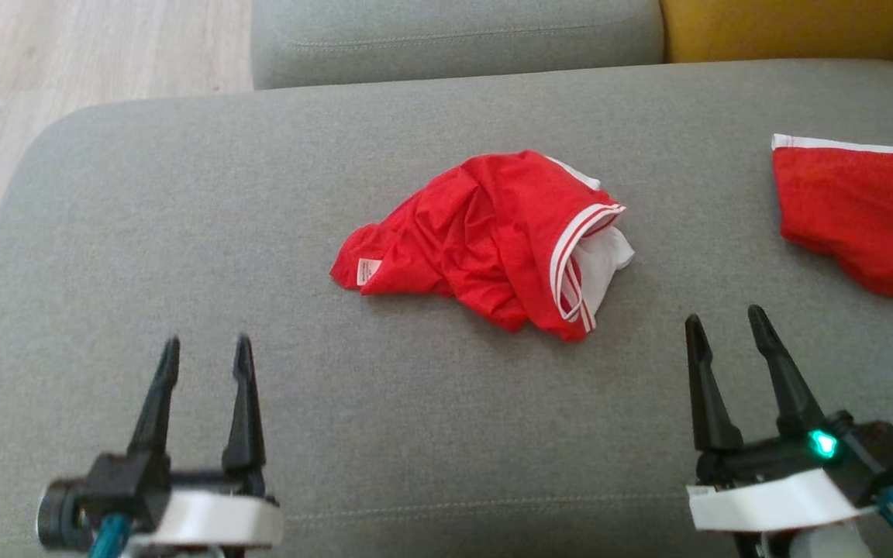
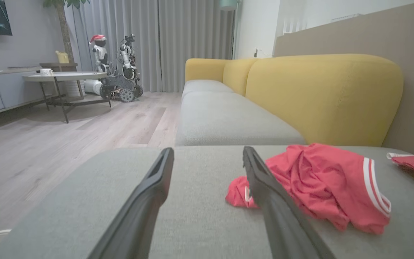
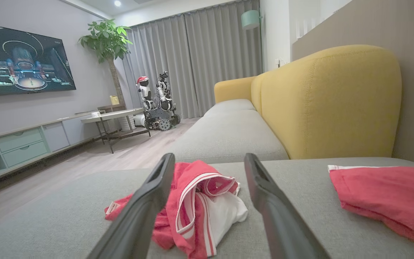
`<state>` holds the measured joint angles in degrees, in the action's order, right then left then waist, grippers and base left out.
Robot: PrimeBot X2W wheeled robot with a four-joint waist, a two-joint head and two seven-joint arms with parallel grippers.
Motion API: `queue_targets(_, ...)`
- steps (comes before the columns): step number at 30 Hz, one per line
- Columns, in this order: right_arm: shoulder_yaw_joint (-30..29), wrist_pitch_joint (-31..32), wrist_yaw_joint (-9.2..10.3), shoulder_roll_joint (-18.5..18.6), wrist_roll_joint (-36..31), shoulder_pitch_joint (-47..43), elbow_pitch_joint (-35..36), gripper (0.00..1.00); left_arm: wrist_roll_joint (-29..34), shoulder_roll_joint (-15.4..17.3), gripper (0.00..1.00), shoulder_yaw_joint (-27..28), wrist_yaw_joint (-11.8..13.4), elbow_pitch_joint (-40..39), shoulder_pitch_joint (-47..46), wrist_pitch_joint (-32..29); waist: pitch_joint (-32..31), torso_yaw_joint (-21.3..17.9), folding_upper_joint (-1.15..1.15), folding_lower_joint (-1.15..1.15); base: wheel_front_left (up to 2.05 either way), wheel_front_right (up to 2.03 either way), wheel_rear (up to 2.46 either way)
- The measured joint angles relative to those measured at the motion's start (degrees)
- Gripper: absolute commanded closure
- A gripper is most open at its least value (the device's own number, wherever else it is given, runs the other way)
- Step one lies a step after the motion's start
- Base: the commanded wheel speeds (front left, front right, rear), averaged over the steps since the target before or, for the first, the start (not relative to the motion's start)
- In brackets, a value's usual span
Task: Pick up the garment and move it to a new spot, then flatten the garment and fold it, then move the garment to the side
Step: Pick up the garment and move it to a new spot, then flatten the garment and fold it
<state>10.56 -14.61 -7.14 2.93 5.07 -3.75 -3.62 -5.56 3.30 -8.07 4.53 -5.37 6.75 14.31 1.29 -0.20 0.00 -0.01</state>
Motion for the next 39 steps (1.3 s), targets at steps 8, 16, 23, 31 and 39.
queue_targets(8,-0.8,0.0,0.0,-0.1,0.0,-1.7,0.2,0.0,-0.1,0.0,0.0,0.0,0.6,-0.2,5.0,0.0,0.0,1.3,0.0,0.0,0.0,0.0,0.0)
queue_targets(16,-0.9,0.0,0.0,-0.1,-0.8,-1.7,0.1,0.0,-0.3,-0.1,0.0,-0.8,1.1,-0.2,5.0,0.0,-0.2,2.0,0.0,0.0,0.0,0.0,0.0)
queue_targets(23,-1.0,0.0,0.0,-0.1,-0.8,-1.7,0.1,0.0,-0.2,-0.1,0.0,-1.3,1.5,-0.2,5.0,0.0,-0.2,2.0,0.0,0.0,0.0,0.0,0.0)
queue_targets(31,-1.3,0.0,0.0,-0.1,-0.8,-1.7,0.1,0.0,-0.2,-0.1,0.0,-2.2,1.6,-0.1,5.0,0.0,-0.1,2.0,0.0,0.0,0.0,0.0,0.0)
queue_targets(39,-1.6,0.0,0.0,-0.1,-0.8,-1.7,0.8,0.0,0.4,0.0,0.0,-3.9,-0.5,1.3,4.5,0.0,1.3,1.5,0.0,0.0,0.0,0.0,0.0)
